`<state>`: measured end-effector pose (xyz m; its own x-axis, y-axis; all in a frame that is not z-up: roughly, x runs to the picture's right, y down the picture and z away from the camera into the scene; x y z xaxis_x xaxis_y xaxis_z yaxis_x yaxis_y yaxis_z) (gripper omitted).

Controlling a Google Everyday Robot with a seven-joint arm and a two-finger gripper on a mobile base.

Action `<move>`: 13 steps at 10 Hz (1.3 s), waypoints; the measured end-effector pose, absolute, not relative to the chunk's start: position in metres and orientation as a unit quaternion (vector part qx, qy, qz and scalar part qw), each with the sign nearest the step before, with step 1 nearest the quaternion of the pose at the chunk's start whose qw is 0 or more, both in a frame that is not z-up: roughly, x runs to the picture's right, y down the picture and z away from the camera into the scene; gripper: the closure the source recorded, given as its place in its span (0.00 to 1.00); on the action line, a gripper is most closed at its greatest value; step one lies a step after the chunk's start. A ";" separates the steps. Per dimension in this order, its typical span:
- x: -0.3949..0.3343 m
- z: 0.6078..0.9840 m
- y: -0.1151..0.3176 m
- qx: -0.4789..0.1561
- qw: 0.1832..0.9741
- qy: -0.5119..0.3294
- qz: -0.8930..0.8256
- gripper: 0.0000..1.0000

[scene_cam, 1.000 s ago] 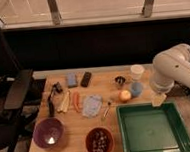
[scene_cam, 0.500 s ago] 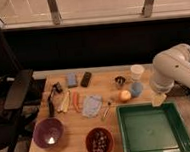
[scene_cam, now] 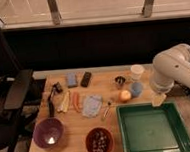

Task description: Place apple in table surface

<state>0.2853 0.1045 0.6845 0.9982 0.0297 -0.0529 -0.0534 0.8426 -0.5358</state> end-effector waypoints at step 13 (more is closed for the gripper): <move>0.232 0.782 0.050 -0.286 0.953 -0.038 -0.093 0.35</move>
